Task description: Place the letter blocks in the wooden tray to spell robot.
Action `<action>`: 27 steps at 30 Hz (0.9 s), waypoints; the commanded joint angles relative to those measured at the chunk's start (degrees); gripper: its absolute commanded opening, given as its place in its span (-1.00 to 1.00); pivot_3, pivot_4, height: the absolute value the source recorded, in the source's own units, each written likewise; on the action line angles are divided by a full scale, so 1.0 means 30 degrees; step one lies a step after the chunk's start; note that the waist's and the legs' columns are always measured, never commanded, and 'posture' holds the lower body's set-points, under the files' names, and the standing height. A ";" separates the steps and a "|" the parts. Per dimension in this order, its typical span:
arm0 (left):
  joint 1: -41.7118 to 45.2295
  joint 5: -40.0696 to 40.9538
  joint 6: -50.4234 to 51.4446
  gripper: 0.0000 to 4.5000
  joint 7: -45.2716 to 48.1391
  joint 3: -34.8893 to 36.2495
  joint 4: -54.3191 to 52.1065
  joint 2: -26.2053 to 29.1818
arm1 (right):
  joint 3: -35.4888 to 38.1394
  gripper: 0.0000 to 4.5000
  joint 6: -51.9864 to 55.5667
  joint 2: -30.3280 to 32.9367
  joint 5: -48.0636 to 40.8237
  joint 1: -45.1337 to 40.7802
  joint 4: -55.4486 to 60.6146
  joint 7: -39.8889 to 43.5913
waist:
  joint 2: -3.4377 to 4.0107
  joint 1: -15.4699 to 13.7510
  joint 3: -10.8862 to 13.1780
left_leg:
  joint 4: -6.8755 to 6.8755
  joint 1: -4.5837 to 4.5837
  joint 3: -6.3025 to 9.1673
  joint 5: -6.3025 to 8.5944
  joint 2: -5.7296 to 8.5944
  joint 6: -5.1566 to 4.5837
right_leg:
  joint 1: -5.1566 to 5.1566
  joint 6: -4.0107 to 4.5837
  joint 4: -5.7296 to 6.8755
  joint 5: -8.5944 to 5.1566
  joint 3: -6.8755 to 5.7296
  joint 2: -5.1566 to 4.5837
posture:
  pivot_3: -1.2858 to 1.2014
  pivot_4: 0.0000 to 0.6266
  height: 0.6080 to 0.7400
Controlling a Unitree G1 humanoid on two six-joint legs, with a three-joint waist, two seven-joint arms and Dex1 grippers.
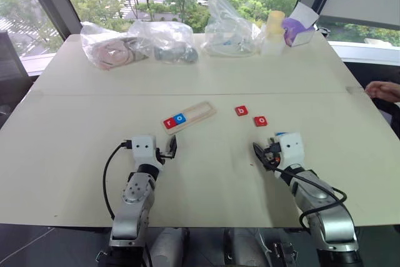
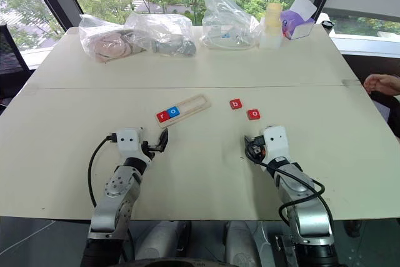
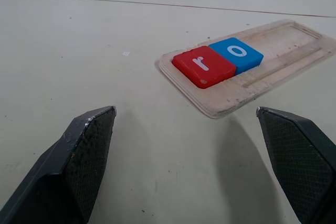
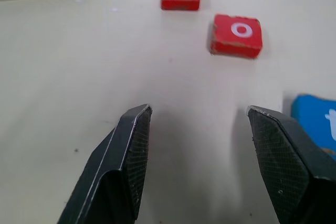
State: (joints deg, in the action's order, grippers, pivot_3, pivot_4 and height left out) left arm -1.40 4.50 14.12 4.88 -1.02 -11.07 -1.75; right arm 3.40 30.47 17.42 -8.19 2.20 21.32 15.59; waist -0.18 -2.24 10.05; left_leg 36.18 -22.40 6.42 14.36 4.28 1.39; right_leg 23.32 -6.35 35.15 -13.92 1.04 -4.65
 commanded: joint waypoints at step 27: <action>-0.3152 0.0605 0.1160 1.00 0.1113 0.0020 -0.3334 0.1825 | -0.1363 0.30 -0.2038 0.0169 -0.0067 -0.0081 -0.0219 0.1843 | -0.0008 0.0538 0.0013 | -0.0024 -0.0010 -0.0015 0.0006 -0.0012 -0.0004 | 0.0029 0.0053 0.0000 0.0037 0.0007 0.0002 | 0.03 -0.52 1.00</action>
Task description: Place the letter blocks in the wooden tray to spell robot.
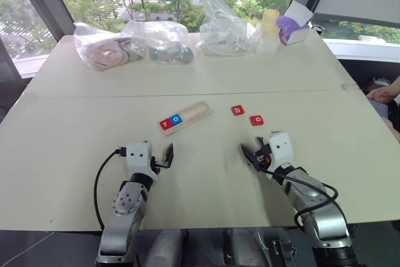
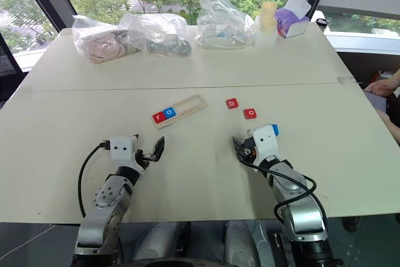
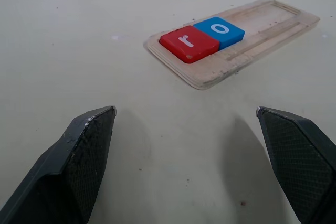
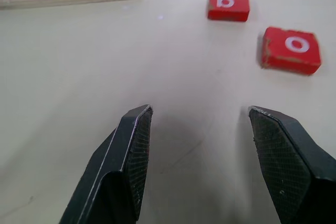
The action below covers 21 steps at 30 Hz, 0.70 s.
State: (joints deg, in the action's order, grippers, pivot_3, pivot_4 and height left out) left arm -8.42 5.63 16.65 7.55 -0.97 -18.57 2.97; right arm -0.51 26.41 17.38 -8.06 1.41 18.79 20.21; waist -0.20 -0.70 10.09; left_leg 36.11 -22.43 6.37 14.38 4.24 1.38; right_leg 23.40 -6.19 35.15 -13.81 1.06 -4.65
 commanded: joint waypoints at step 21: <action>0.0511 0.6518 0.3868 1.00 0.8300 0.3255 -0.3189 0.7798 | -0.0324 0.30 0.2943 0.3195 -0.4564 -0.3243 0.2759 0.6154 | 0.0010 0.0038 0.0097 | 0.0015 -0.0019 0.0005 -0.0001 -0.0027 0.0001 | 0.0032 0.0047 0.0011 0.0000 -0.0002 0.0006 | 0.03 -0.52 1.00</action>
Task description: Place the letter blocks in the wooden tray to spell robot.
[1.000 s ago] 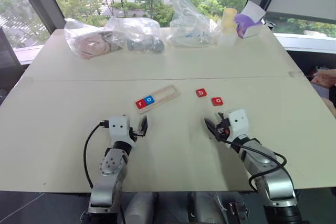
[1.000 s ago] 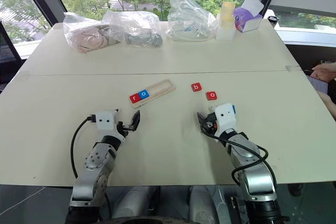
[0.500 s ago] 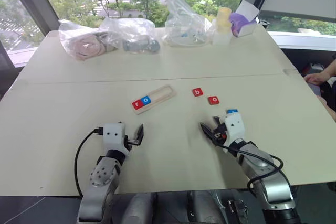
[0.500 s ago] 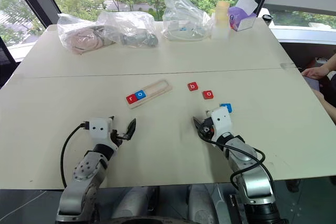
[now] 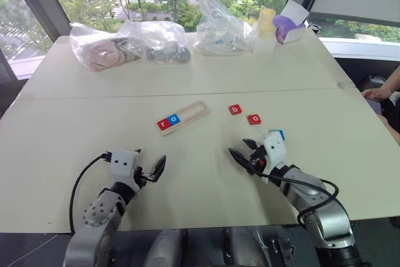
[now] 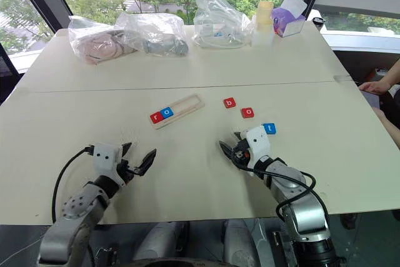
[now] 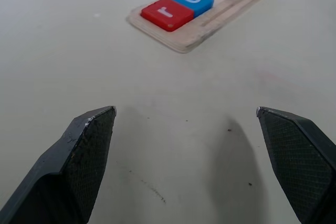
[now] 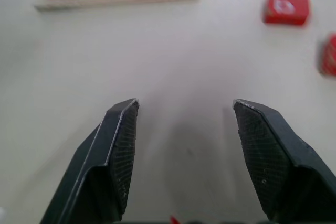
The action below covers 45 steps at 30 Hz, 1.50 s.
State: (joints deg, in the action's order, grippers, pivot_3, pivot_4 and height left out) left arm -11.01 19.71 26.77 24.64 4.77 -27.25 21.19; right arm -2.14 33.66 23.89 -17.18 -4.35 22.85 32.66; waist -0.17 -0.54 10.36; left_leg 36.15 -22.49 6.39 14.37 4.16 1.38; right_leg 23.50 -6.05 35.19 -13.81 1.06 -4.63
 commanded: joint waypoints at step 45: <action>2.0571 -0.6835 -1.5129 1.00 1.3597 -0.3610 3.0766 0.3032 | -0.0499 0.30 0.1277 0.3622 -0.2941 -0.3274 0.3649 0.2344 | -0.0096 0.0075 0.0040 | 0.0312 -0.0285 -0.0011 -0.0011 0.0046 -0.0010 | 0.0282 -0.0103 0.0332 0.0094 -0.0012 0.0020 | 0.03 -0.52 1.00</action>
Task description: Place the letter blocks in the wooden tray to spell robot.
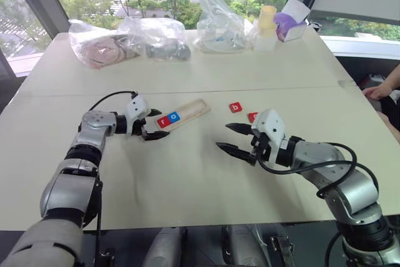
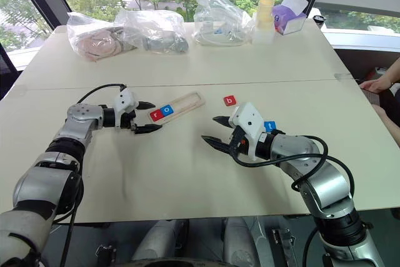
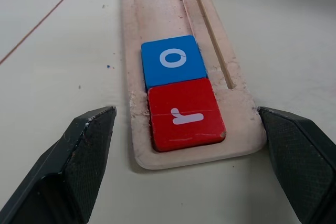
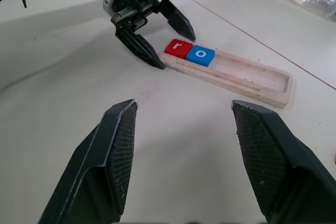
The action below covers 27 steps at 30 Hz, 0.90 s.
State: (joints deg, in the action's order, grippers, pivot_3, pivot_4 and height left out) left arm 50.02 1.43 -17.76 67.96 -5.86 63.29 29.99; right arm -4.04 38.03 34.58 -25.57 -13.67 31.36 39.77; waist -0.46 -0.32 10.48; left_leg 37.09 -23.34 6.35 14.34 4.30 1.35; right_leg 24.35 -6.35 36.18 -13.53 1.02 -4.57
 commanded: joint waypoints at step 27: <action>-0.3897 0.1221 0.0855 0.39 0.5713 -0.0887 -0.5865 -0.0229 | 0.0422 0.30 -0.0103 0.0468 0.0103 -0.0378 0.0653 -0.0064 | 0.0022 0.0051 -0.0049 | 0.0016 0.0024 -0.0013 0.0005 0.0000 -0.0015 | -0.0035 0.0000 0.0006 0.0014 0.0017 -0.0008 | 0.03 -0.52 1.00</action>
State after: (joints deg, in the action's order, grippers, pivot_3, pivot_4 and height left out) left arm 40.84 4.30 -16.30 80.47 -6.00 49.13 29.77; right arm -3.94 38.28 35.30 -25.00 -14.07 31.36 39.52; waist -0.39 -0.17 10.34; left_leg 37.12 -23.29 6.32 14.36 4.30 1.31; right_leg 24.26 -6.35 36.18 -13.49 1.09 -4.60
